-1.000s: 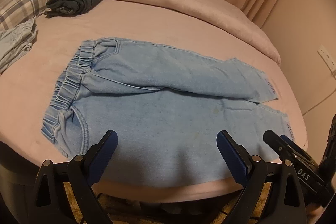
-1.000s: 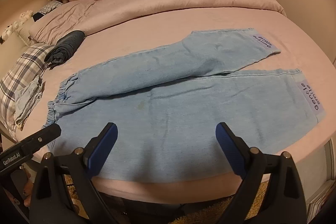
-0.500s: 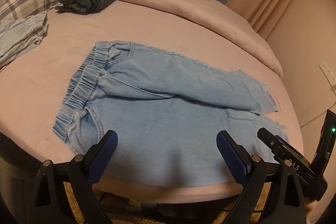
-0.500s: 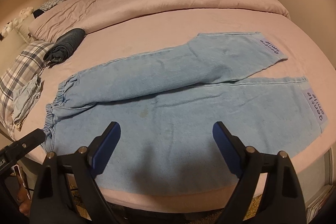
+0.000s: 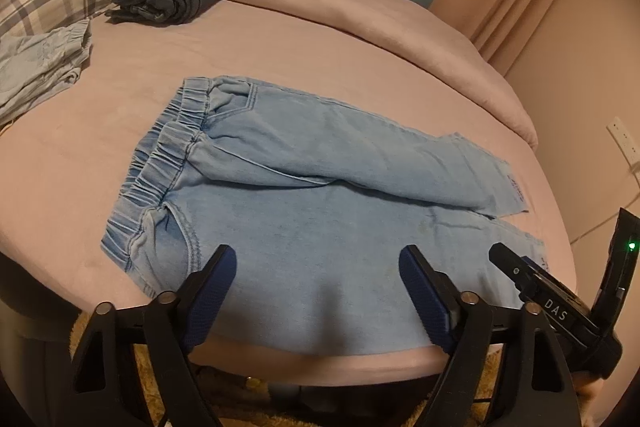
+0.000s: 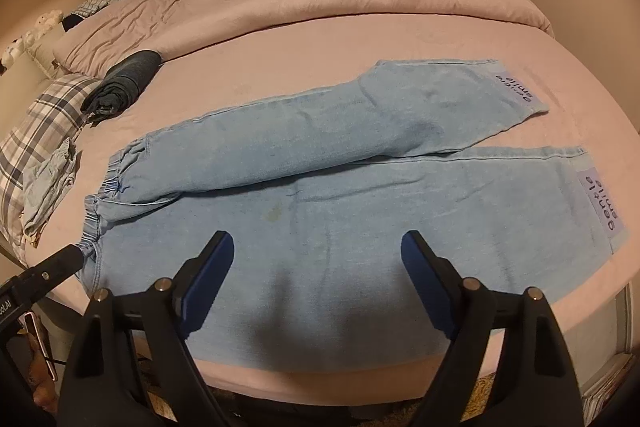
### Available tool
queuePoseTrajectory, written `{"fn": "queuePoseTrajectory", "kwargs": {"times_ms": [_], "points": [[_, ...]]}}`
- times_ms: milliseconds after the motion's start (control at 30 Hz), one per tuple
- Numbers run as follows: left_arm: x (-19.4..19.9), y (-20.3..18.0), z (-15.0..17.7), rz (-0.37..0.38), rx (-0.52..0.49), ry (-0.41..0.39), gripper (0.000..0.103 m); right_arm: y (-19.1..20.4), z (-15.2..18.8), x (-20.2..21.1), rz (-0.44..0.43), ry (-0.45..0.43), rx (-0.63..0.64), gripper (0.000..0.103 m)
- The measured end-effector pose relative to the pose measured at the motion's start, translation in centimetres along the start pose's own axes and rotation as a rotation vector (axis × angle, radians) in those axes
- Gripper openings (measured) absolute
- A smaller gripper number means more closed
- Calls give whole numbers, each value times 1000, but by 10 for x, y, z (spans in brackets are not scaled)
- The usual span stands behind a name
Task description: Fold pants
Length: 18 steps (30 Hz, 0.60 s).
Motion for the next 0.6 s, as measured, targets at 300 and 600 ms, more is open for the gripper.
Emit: {"fn": "queuePoseTrajectory", "kwargs": {"times_ms": [300, 600], "points": [[1, 0, 1, 7, 9, 5, 74, -9, 1, 1, -1, 11, -32, 81], [1, 5, 1, 0, 22, 9, 63, -9, -1, 2, -2, -7, -17, 79]]}}
Point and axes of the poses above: each gripper's, at about its wrist camera, not at the fingertips, and x roughly against the way its jaws point, y to its left, z to its underside, the point moved 7 cm from there along -x, roughly the way its jaws point, and after that the axes turned 1 degree about -z, right-handed, at the moved point
